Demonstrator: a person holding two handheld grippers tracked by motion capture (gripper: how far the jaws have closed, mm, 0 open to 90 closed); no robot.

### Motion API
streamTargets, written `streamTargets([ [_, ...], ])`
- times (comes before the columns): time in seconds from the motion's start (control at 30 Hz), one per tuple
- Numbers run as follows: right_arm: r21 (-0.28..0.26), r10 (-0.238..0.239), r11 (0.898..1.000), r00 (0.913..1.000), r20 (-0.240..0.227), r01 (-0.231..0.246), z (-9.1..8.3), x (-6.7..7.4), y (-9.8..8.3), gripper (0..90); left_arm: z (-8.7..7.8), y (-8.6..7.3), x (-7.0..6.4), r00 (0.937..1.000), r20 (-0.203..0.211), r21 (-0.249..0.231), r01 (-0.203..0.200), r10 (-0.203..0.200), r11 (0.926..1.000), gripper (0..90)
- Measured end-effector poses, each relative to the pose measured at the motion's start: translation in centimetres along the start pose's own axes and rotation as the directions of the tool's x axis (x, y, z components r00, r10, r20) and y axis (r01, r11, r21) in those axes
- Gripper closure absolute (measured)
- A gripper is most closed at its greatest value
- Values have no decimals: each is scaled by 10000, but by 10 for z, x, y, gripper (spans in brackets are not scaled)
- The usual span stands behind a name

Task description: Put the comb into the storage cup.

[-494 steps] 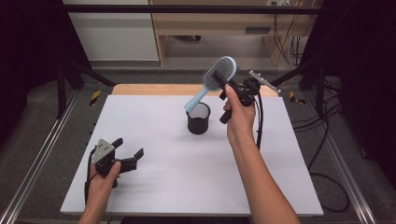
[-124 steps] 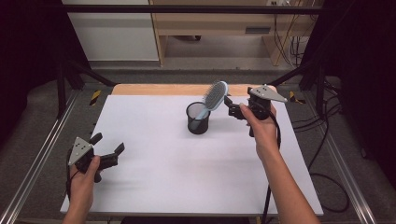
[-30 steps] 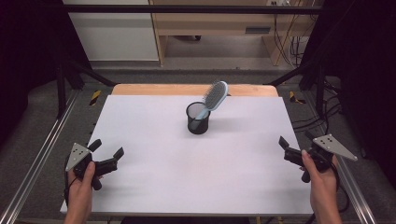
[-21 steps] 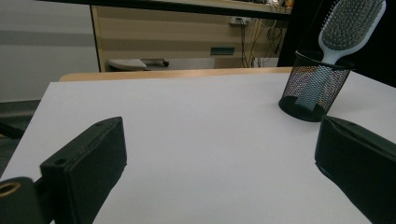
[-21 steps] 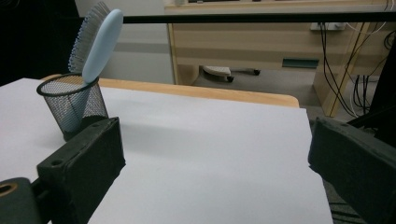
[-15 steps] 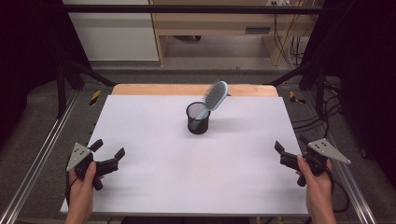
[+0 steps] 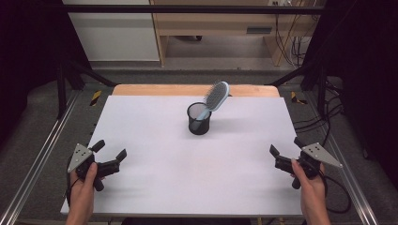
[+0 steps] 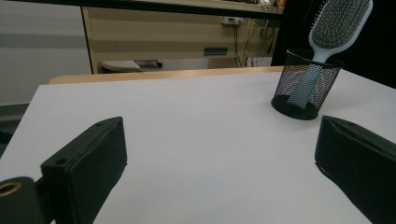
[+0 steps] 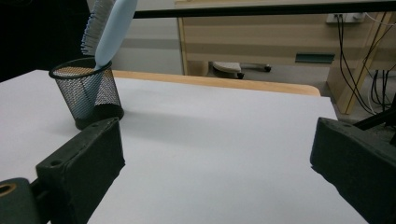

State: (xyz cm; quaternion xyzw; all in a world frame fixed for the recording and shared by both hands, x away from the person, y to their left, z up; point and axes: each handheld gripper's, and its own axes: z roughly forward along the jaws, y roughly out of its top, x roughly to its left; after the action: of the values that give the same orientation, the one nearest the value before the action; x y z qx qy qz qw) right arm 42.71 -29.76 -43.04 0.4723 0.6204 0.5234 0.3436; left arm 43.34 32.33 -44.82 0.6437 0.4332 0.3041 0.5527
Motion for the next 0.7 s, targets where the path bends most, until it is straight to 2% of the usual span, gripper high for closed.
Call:
streamTargets([
  [0.3,150,99,9998,9997,-222,-95,5,2,-9,34,0,0,0,10000,68,-16,-51,52,10000,25],
  [0.5,318,-17,9995,9992,-410,30,9,5,-16,37,0,0,-1,9999,113,-56,-73,74,10000,27],
  [0.7,163,-91,9998,9980,-630,101,11,8,-23,37,1,0,-3,9996,257,-19,-119,119,9999,26],
])
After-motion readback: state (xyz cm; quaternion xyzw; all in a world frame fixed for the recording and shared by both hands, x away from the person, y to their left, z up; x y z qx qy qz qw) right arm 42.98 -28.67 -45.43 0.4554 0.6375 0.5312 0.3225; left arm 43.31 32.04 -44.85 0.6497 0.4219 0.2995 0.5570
